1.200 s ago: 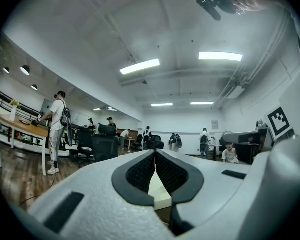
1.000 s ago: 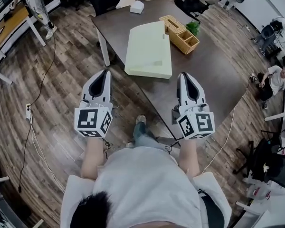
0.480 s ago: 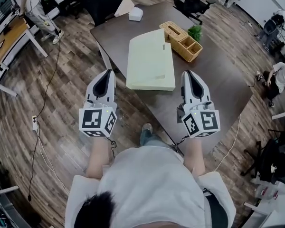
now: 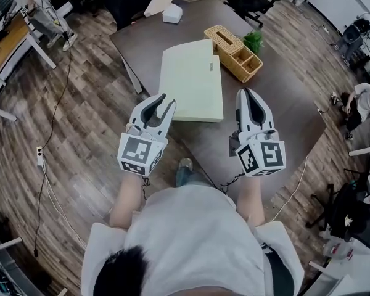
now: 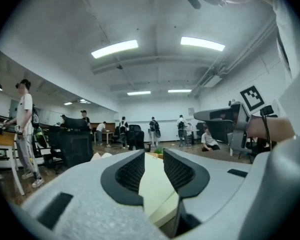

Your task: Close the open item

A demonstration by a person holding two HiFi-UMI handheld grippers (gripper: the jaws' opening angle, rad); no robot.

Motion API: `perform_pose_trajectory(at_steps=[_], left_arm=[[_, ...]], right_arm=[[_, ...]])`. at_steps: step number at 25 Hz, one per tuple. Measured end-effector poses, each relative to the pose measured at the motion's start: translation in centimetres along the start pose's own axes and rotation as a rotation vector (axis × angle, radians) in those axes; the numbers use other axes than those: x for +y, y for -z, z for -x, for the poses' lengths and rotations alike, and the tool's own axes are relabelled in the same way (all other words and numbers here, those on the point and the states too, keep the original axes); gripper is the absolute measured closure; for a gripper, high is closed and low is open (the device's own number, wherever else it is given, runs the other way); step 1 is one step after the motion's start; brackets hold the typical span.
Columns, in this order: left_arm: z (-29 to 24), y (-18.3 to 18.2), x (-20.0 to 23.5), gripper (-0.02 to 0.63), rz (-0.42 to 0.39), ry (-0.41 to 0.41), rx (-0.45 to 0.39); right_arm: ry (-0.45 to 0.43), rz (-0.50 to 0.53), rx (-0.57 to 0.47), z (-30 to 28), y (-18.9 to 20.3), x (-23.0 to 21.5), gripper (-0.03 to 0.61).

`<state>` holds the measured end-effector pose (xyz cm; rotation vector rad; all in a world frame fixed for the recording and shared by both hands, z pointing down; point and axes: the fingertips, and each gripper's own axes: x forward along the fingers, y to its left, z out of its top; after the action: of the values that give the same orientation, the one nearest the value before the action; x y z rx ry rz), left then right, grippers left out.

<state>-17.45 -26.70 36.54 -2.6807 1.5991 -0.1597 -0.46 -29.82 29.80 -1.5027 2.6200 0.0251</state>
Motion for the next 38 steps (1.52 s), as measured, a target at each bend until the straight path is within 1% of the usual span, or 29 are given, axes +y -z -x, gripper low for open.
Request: perform_pose_trajectory(at_steps=[1, 6, 8, 10, 13, 16, 18, 20, 23, 24, 26, 30, 32, 35, 36, 38], left_arm=[[-0.8, 0.9, -0.7, 0.504, -0.008, 0.026, 0.026], [-4.0, 5.2, -4.0, 0.440, -0.095, 0.125, 0.168], [-4.8, 6.7, -5.3, 0.420, -0.118, 0.159, 0.213], [-5.6, 7.8, -6.3, 0.402, -0.145, 0.175, 0.248], [-7.1, 8.8, -6.6, 0.387, -0.220, 0.153, 0.279], [-8.5, 9.5, -6.1, 0.385, -0.311, 0.107, 0.301], [-9.3, 10.0, -6.0, 0.385, -0.352, 0.093, 0.320], [-10.1, 10.6, -6.1, 0.382, -0.350, 0.100, 0.335], [-11.0, 11.5, -6.5, 0.382, -0.293, 0.126, 0.351], [-11.3, 11.9, -6.7, 0.382, -0.287, 0.136, 0.359], [-11.7, 12.7, -7.1, 0.382, -0.318, 0.157, 0.384], [-12.6, 14.5, -7.9, 0.380, -0.457, 0.183, 0.427], [-12.9, 15.1, -8.0, 0.379, -0.509, 0.181, 0.441], [-13.2, 15.2, -7.6, 0.379, -0.548, 0.145, 0.433], [-13.3, 15.1, -7.2, 0.379, -0.550, 0.125, 0.424], [-13.5, 14.9, -6.7, 0.380, -0.528, 0.096, 0.412]], right_arm=[[0.004, -0.002, 0.005, -0.2, 0.2, -0.4, 0.566], [0.040, -0.022, 0.027, -0.3, 1.3, -2.7, 0.565], [0.054, -0.032, 0.035, 0.0, 1.9, -3.5, 0.566], [0.064, -0.043, 0.046, 0.1, 2.4, -4.2, 0.566], [0.073, -0.059, 0.062, 0.0, 3.3, -4.9, 0.565], [0.076, -0.067, 0.074, -0.2, 3.9, -5.4, 0.566], [0.078, -0.072, 0.081, -0.2, 4.3, -5.9, 0.566], [0.080, -0.078, 0.088, -0.3, 4.7, -6.3, 0.566], [0.082, -0.087, 0.102, -0.5, 5.3, -6.8, 0.566], [0.083, -0.090, 0.106, -0.5, 5.5, -7.0, 0.566], [0.088, -0.096, 0.112, -0.5, 5.9, -7.3, 0.566], [0.107, -0.119, 0.121, -0.5, 6.7, -8.2, 0.566], [0.115, -0.129, 0.124, -0.6, 7.1, -8.7, 0.566], [0.123, -0.136, 0.124, -0.4, 7.4, -9.2, 0.566], [0.126, -0.137, 0.124, -0.3, 7.4, -9.3, 0.565], [0.131, -0.142, 0.124, -0.2, 7.6, -9.6, 0.565]])
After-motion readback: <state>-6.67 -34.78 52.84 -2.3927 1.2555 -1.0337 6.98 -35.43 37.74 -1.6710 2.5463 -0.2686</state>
